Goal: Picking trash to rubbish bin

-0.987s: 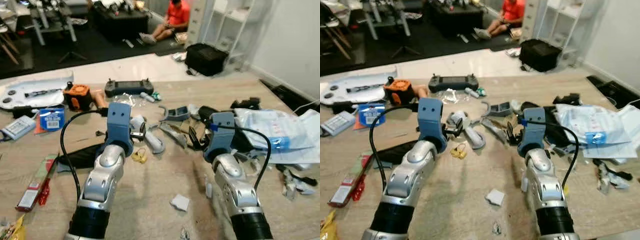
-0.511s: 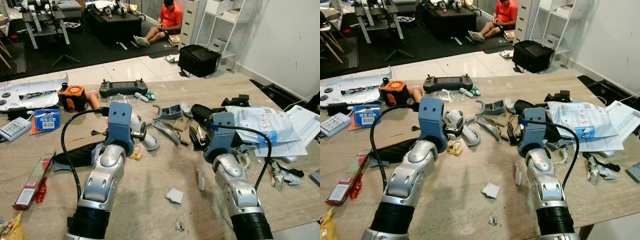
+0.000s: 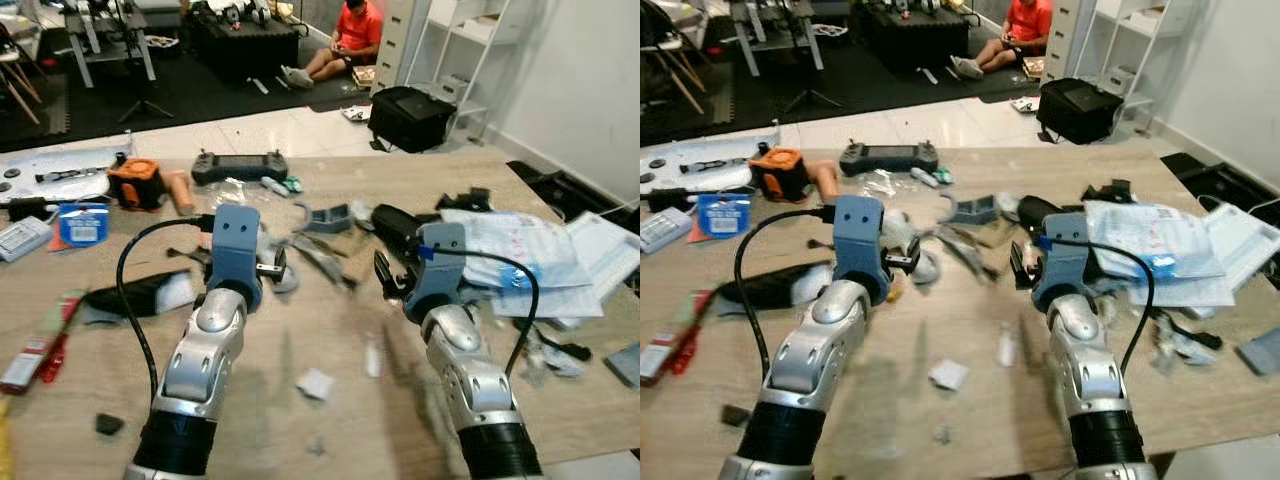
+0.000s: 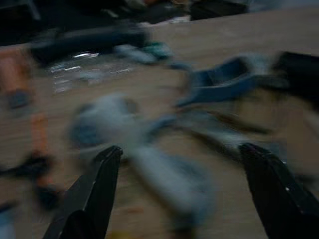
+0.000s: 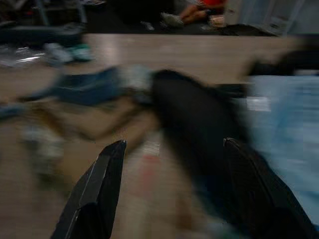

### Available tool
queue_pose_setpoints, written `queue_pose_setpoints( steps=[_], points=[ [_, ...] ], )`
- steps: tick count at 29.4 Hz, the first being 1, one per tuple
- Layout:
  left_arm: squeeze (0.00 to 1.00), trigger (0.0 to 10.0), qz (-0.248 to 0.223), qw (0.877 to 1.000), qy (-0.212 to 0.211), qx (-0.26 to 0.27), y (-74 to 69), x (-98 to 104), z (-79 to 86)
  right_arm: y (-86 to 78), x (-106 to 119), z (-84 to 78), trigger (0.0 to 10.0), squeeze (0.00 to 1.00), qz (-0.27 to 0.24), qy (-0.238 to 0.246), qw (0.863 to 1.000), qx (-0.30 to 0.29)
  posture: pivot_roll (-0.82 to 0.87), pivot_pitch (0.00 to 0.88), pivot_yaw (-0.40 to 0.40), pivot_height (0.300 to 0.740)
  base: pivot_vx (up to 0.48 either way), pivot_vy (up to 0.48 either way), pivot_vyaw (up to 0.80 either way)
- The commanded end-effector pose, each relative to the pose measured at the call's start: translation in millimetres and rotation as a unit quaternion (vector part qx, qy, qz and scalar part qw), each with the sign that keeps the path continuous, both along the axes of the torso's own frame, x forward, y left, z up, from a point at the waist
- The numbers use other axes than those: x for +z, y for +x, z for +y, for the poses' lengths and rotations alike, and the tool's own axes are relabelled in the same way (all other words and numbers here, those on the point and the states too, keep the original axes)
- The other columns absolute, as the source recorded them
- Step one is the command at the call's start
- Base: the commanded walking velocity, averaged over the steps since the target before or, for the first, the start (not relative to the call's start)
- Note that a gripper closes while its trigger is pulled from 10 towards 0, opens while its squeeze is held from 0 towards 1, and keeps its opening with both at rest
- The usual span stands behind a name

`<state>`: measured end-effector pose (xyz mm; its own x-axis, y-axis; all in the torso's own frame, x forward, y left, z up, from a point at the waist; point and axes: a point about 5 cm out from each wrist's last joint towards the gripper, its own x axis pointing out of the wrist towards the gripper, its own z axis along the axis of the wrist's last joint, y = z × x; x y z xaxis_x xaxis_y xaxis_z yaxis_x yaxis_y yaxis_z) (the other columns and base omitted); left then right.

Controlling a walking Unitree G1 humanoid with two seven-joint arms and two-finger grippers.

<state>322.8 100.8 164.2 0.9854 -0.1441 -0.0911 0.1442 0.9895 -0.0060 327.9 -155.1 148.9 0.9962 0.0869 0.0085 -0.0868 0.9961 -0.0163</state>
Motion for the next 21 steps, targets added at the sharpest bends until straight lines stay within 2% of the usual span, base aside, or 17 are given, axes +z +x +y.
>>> queue_pose_setpoints(
  steps=[1, 3, 8, 21],
  points=[
    [0.00, 10.0, 0.012, 1.000, 0.007, -0.006, 0.3, -3.2, -1.5, -0.5, -1.4, -0.4, 10.0, 0.00, 0.005, 0.006, 1.000, -0.002, -0.01, 0.067, -0.026, 0.740, 0.000, 0.000, 0.00],
    [0.00, 10.0, 0.017, 1.000, 0.006, -0.008, 0.2, -3.8, -1.9, -0.5, -1.5, -0.4, 10.0, 0.00, 0.006, 0.006, 1.000, -0.002, -0.01, 0.067, -0.026, 0.740, 0.000, 0.000, 0.00],
    [0.00, 10.0, 0.016, 1.000, 0.007, -0.007, -0.4, -4.1, -1.4, -0.8, -1.9, 0.0, 10.0, 0.00, 0.006, 0.006, 1.000, -0.001, -0.01, 0.062, -0.025, 0.740, 0.000, 0.480, 0.00],
    [0.00, 10.0, 0.005, 0.999, 0.027, -0.023, -2.0, -2.3, -3.8, -1.0, 0.2, 3.0, 10.0, 0.00, -0.005, 0.009, 1.000, 0.007, 0.00, 0.052, -0.022, 0.740, 0.000, 0.000, 0.00]
  ],
)
